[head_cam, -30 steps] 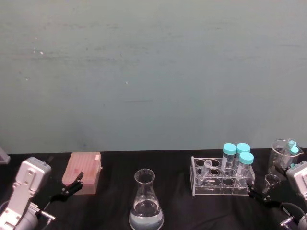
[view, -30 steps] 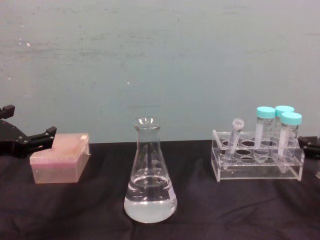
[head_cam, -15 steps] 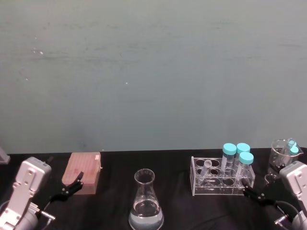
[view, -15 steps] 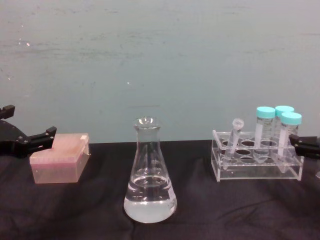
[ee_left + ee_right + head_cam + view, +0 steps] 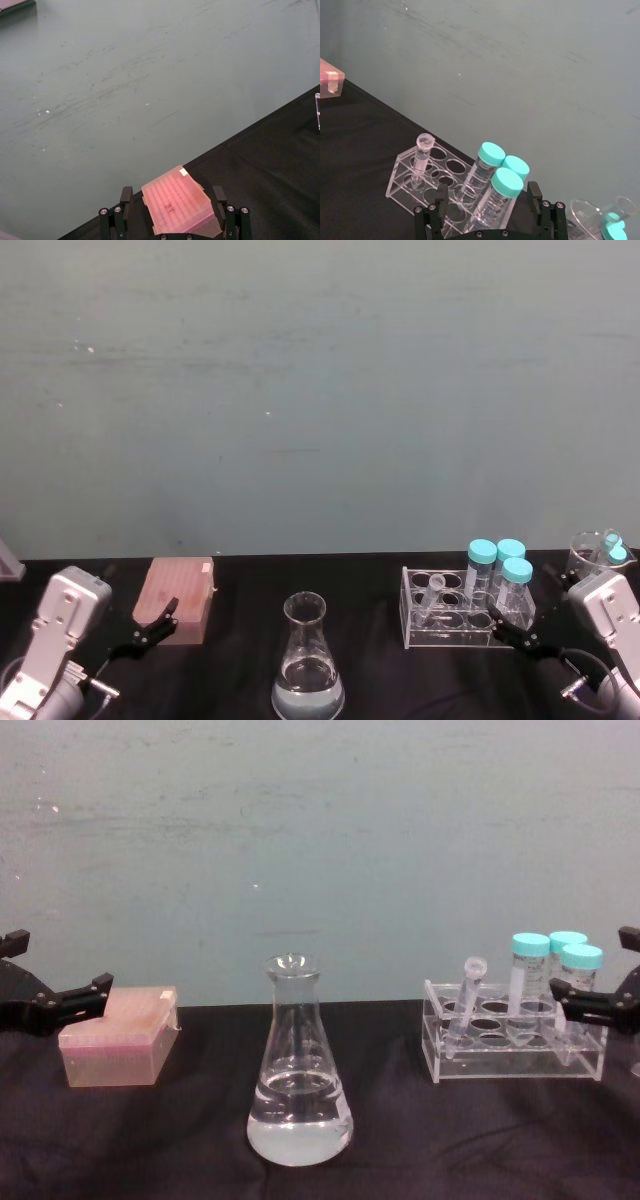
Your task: Pour the liquid from the test tube into the beaker using one hand.
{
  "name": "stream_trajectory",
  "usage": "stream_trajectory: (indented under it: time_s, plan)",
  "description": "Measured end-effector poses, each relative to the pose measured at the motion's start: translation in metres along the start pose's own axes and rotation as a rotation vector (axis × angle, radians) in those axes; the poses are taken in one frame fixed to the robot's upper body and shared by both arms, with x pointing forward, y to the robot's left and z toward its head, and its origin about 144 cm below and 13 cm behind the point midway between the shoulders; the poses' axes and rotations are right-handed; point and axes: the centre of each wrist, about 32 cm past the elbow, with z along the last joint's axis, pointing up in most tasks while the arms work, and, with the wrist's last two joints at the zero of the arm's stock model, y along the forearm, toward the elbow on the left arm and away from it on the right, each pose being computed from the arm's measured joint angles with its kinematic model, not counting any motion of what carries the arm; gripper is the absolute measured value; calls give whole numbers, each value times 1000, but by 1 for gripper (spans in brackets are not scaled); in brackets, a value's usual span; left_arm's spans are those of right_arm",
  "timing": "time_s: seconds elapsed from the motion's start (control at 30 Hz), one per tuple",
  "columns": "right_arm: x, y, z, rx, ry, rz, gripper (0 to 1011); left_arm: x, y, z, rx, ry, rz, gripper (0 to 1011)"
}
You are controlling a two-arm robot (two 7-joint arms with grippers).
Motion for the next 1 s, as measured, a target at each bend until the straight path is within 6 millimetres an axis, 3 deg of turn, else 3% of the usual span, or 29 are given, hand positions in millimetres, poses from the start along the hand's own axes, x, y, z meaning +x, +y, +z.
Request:
stream_trajectory:
  time_s: [1.0]
  plan:
    - [11, 37, -5, 40, 162, 164, 1003, 0, 0, 0, 0, 0, 0, 1000]
